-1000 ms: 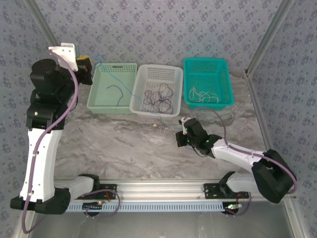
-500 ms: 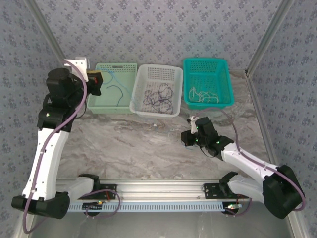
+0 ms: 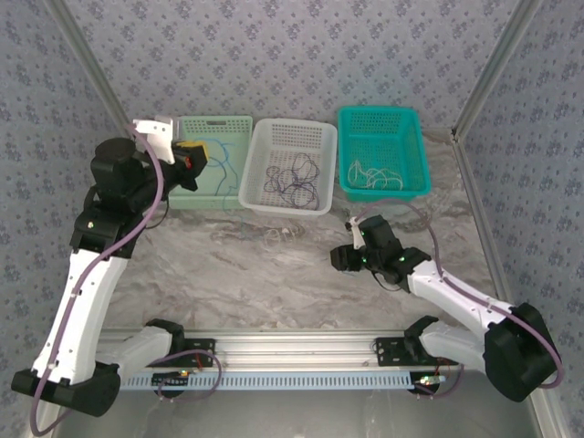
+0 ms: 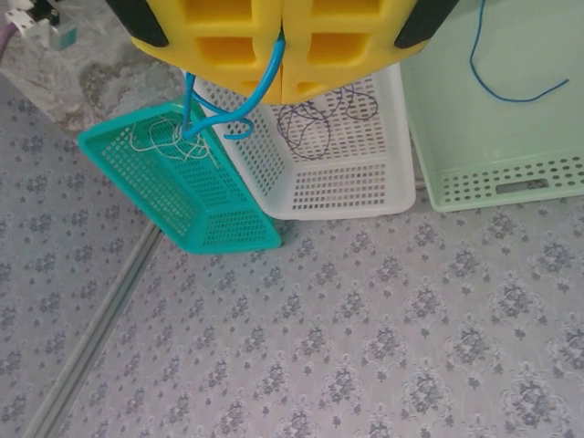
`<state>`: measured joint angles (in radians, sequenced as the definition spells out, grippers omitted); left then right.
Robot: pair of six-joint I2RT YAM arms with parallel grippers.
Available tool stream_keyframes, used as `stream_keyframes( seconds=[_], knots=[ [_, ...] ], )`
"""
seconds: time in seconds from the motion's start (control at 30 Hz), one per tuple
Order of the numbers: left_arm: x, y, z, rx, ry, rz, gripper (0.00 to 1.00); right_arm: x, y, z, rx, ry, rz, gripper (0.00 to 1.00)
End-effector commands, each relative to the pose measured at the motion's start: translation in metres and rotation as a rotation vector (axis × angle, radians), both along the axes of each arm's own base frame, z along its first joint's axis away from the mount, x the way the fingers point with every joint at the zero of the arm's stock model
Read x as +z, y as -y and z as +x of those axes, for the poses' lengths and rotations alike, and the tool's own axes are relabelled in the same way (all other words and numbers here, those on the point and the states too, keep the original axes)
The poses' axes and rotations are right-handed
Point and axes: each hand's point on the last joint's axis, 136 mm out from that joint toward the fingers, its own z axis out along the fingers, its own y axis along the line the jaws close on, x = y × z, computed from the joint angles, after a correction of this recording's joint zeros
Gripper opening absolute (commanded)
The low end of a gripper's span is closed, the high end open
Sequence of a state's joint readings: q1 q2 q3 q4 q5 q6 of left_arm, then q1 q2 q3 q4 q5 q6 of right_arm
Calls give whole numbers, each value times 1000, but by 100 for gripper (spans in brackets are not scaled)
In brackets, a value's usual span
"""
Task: Untangle the cables
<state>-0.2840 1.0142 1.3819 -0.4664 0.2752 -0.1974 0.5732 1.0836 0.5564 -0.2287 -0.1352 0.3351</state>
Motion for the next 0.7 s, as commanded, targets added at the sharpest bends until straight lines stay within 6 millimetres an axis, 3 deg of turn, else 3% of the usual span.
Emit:
stream_keyframes(
  seconds=[0.0,0.17,0.43,0.67],
  knots=[
    [12,8,-4,-42,33,-37,0,10,-16,11,33,43,18,63],
    [11,11,-5,-51,30,-43,0,1,-43,30,35,19,0,70],
    [15,17,-19,-89,51,-55,0,-11,-103,52,38,-9,-26,68],
    [13,13,-30,-86,57,-53,0,-25,-146,48,77,-44,-59,63]
  ],
)
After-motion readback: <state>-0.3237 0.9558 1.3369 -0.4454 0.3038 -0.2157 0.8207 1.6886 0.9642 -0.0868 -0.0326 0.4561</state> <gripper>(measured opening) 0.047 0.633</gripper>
